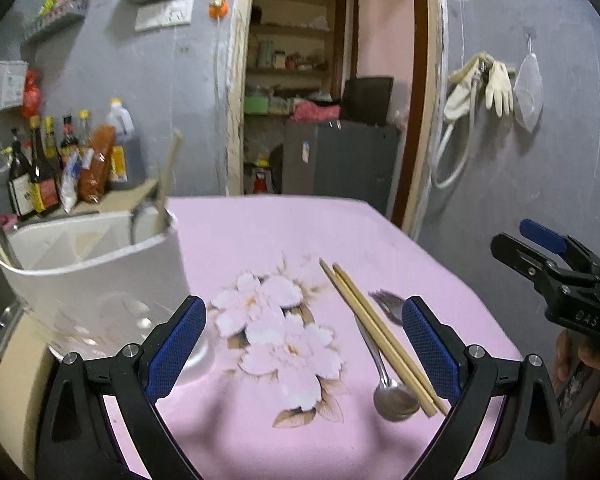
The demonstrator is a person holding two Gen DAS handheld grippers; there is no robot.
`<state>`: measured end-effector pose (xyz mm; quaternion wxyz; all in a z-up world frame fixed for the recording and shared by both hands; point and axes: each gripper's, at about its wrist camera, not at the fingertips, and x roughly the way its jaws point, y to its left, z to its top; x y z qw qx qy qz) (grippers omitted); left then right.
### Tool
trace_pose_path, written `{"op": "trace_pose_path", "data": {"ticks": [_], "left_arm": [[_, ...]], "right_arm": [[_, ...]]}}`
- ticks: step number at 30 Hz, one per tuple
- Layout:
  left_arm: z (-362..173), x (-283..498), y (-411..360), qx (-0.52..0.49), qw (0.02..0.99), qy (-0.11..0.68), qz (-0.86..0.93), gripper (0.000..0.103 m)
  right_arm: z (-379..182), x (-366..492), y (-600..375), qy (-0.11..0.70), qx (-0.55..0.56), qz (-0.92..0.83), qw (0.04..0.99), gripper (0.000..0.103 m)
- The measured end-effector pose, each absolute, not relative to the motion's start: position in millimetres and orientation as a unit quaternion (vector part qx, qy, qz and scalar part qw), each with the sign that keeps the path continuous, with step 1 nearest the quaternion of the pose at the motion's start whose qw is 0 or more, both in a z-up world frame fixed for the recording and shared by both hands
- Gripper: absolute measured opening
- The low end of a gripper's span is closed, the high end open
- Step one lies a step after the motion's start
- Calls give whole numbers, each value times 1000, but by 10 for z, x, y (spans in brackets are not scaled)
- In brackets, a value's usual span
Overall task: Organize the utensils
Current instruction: 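Move both tools back toward the chopsticks and fork, then grasp the silver spoon handle with the left tool while the right tool grasps the silver fork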
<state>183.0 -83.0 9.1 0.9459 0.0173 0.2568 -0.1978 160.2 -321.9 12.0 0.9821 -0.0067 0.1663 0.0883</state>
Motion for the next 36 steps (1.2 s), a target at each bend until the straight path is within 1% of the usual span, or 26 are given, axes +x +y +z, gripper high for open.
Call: {"op": "trace_pose_path", "data": {"ticks": [2, 3, 4, 5, 7, 8, 9, 10, 11, 12, 14, 17, 20, 23, 29, 31, 33, 34, 35, 36], "left_arm": [[29, 1877, -859, 20, 939, 275, -207, 96], [-2, 1897, -875, 21, 936, 284, -210, 95], [-28, 1916, -886, 22, 933, 290, -211, 94], [-63, 1938, -902, 24, 929, 299, -216, 92], [-123, 1990, -934, 30, 919, 320, -230, 83], [-151, 2020, -963, 33, 912, 333, -237, 76], [-167, 2052, -994, 36, 906, 345, -244, 68], [-199, 2086, -1023, 40, 898, 358, -254, 63], [-232, 2121, -1050, 40, 889, 372, -266, 52], [-266, 2156, -1077, 40, 879, 387, -277, 43], [-317, 2212, -1125, 40, 864, 408, -293, 37], [-369, 2293, -1195, 45, 849, 430, -305, 33], [-415, 2364, -1267, 49, 836, 450, -310, 30], [-475, 2446, -1327, 62, 827, 468, -305, 30], [-531, 2465, -1339, 80, 825, 470, -302, 29], [-533, 2478, -1393, 91, 826, 472, -295, 25], [-532, 2507, -1429, 101, 829, 474, -280, 14], [-531, 2533, -1442, 106, 830, 475, -272, 11], [-542, 2554, -1445, 107, 831, 476, -267, 6], [-540, 2575, -1424, 103, 831, 479, -266, 5]], "right_arm": [[66, 1654, -3218, 186, -7, 93, 978, 82], [49, 1673, -3221, 193, -7, 96, 976, 81], [18, 1694, -3223, 202, -5, 100, 974, 77], [-13, 1714, -3219, 212, -6, 102, 972, 74], [-66, 1749, -3207, 228, -8, 107, 968, 64], [-98, 1773, -3200, 238, -9, 111, 965, 58], [-114, 1785, -3195, 244, -9, 113, 963, 56], [-143, 1809, -3187, 254, -10, 117, 960, 52], [-172, 1829, -3180, 262, -10, 122, 957, 50], [-190, 1840, -3177, 267, -10, 125, 955, 48], [-242, 1881, -3163, 283, -12, 131, 950, 44], [-276, 1923, -3153, 298, -14, 137, 944, 41], [-289, 1942, -3163, 303, -12, 140, 942, 41], [-300, 1951, -3156, 308, -12, 142, 941, 41], [-317, 1991, -3139, 317, -14, 140, 938, 41], [-329, 2017, -3131, 322, -14, 138, 937, 41], [-341, 2043, -3120, 327, -16, 137, 935, 41], [-349, 2052, -3116, 330, -18, 136, 934, 41], [-356, 2061, -3111, 333, -19, 135, 933, 41], [-359, 2067, -3100, 335, -20, 135, 932, 41]]}}
